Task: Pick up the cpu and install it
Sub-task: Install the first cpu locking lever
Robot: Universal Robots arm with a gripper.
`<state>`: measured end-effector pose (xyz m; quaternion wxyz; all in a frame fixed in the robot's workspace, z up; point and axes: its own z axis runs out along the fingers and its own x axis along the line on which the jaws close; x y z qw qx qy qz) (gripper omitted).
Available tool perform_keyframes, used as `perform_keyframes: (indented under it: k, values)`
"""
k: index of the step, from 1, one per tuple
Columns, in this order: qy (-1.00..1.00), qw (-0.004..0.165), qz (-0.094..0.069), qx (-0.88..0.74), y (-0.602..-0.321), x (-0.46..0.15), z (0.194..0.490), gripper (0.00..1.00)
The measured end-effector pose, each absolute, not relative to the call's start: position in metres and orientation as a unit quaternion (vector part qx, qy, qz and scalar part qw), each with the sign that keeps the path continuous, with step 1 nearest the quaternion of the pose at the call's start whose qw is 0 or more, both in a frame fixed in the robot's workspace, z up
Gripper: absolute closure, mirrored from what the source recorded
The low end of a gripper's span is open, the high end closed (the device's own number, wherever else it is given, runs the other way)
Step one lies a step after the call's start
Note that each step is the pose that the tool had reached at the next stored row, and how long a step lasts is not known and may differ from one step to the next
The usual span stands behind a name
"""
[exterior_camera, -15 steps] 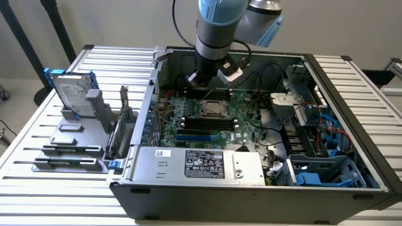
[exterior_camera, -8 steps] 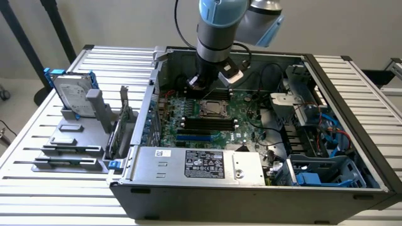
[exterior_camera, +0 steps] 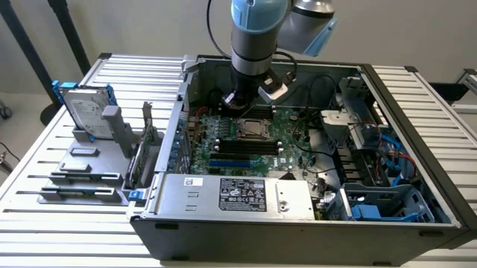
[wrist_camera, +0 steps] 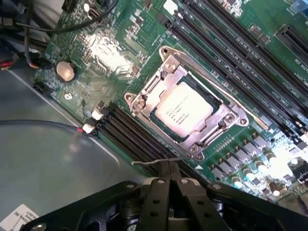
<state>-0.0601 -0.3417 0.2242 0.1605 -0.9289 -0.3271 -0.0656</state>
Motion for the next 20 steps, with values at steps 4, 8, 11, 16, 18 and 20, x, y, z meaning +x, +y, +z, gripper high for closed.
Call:
perform_keyframes:
  k: [4, 8, 11, 16, 18, 20]
  values:
    - [-0.335, 0.16, -0.066, -0.926, -0.341, -0.063, 0.222, 0.89]
    - [-0.35, 0.161, -0.066, -0.92, -0.34, -0.064, 0.22, 0.89]
    - [-0.357, 0.159, -0.069, -0.918, -0.34, -0.064, 0.217, 0.89]
    - [-0.358, 0.156, -0.077, -0.917, -0.34, -0.07, 0.21, 0.89]
    - [-0.359, 0.156, -0.078, -0.917, -0.34, -0.071, 0.207, 0.89]
    - [-0.359, 0.156, -0.078, -0.917, -0.34, -0.071, 0.205, 0.89]
